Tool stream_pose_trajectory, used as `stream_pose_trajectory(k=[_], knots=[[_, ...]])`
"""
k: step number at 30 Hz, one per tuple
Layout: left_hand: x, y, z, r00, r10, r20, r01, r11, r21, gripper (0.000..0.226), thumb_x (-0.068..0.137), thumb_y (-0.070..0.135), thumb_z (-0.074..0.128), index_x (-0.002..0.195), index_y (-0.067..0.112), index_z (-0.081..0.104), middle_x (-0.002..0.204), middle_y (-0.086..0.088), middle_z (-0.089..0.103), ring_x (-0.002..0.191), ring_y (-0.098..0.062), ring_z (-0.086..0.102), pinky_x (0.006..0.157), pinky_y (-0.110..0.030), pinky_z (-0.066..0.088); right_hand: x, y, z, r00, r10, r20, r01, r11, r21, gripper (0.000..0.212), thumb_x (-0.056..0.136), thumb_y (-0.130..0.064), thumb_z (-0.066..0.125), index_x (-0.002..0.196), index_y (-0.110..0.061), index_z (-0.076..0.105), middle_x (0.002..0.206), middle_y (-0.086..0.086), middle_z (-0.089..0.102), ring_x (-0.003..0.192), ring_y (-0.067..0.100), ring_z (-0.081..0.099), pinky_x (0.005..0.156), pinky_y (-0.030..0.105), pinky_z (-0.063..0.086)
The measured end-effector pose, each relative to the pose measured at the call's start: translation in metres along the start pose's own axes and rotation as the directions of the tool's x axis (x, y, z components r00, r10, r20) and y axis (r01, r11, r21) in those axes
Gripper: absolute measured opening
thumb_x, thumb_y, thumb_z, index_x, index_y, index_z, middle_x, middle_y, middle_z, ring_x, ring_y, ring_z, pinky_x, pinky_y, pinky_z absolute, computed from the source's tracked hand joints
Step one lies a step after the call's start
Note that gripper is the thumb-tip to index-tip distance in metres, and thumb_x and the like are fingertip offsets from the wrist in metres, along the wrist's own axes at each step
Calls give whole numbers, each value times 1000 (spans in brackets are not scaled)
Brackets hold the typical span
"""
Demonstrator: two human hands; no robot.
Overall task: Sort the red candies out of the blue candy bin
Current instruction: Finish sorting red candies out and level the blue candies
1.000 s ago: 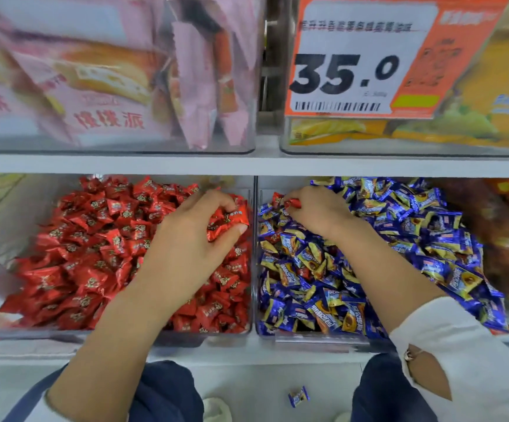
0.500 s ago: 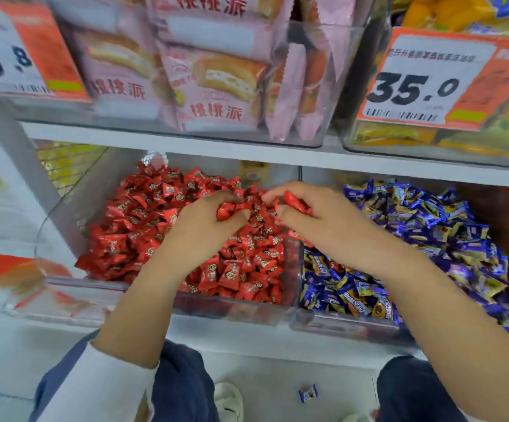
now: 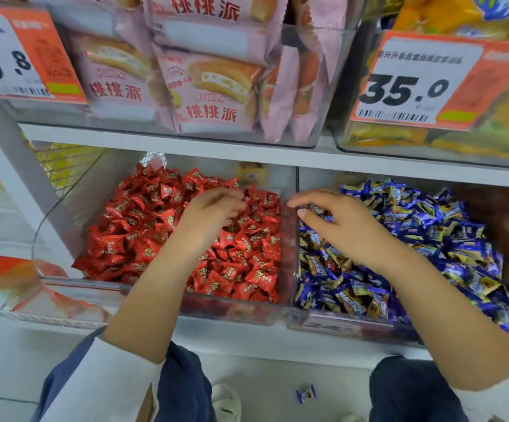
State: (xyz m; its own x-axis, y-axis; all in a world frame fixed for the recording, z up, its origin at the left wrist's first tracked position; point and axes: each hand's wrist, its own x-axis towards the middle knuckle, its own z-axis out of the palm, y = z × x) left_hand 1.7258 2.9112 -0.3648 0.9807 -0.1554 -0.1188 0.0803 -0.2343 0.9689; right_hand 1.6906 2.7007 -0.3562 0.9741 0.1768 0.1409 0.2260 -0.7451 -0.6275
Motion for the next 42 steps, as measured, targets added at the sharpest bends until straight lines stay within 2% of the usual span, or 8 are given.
stream_pose_trajectory(k=[5, 10, 16, 25, 29, 33, 36, 42], knots=[[-4, 7, 52, 978, 67, 198, -114, 964, 240, 44, 90, 51, 50, 124, 25, 56, 115, 11, 56, 109, -11, 52, 98, -31, 41, -8, 41, -11, 991, 131, -23, -132, 960, -246, 26, 95, -29, 53, 119, -27, 62, 112, -5, 66, 95, 16, 64, 82, 25, 46], [0, 18, 67, 907, 81, 414, -287, 838, 464, 44, 93, 30, 49, 136, 22, 43, 137, 1, 47, 111, -14, 49, 85, -24, 35, 6, 68, -5, 948, 284, 145, -228, 921, -315, 71, 83, -48, 63, 144, -30, 32, 145, 5, 42, 128, 24, 44, 103, 32, 39], [8, 17, 64, 879, 84, 470, -328, 821, 467, 52, 93, 28, 47, 142, 28, 29, 116, 7, 55, 94, -11, 54, 75, -21, 41, 70, 78, 15, 864, 346, 366, -118, 846, -521, 103, 69, -55, 72, 150, -30, 15, 156, 3, 20, 141, 26, 22, 112, 43, 29], [10, 19, 63, 876, 51, 480, -309, 823, 477, 50, 94, 28, 46, 141, 22, 31, 67, 14, 44, 53, 4, 44, 48, -11, 32, 73, 70, 41, 809, 395, 437, -73, 803, -591, 40, 85, -32, 61, 120, -16, 51, 100, 5, 54, 91, 25, 57, 75, 33, 49], [6, 23, 63, 878, 45, 477, -297, 833, 468, 46, 94, 26, 46, 138, 18, 35, 65, 11, 46, 51, 8, 47, 48, -9, 33, 46, 50, 22, 736, 428, 525, 84, 712, -697, 14, 88, -33, 58, 82, -23, 50, 67, -6, 40, 56, 9, 41, 50, 25, 37], [5, 25, 62, 866, 47, 499, -309, 834, 458, 47, 95, 26, 44, 140, 20, 33, 119, 6, 53, 91, -5, 51, 76, -20, 41, 19, 49, -22, 822, 337, 460, 121, 686, -718, 52, 81, -41, 62, 129, -28, 48, 96, 0, 56, 84, 19, 55, 64, 28, 42], [3, 25, 63, 869, 31, 493, -306, 818, 487, 48, 97, 27, 42, 141, 13, 31, 101, 17, 43, 99, -11, 41, 81, -24, 31, -12, 67, -54, 874, 330, 356, 15, 715, -699, 49, 82, -45, 61, 128, -36, 47, 119, -5, 51, 106, 18, 50, 74, 27, 37], [0, 24, 65, 881, 43, 472, -310, 806, 505, 37, 97, 30, 41, 133, 23, 37, 123, -3, 49, 101, -15, 46, 83, -25, 35, -59, 90, -84, 908, 374, 188, -214, 801, -559, 62, 70, -69, 59, 127, -50, 45, 136, -9, 49, 125, 18, 47, 108, 43, 29]])
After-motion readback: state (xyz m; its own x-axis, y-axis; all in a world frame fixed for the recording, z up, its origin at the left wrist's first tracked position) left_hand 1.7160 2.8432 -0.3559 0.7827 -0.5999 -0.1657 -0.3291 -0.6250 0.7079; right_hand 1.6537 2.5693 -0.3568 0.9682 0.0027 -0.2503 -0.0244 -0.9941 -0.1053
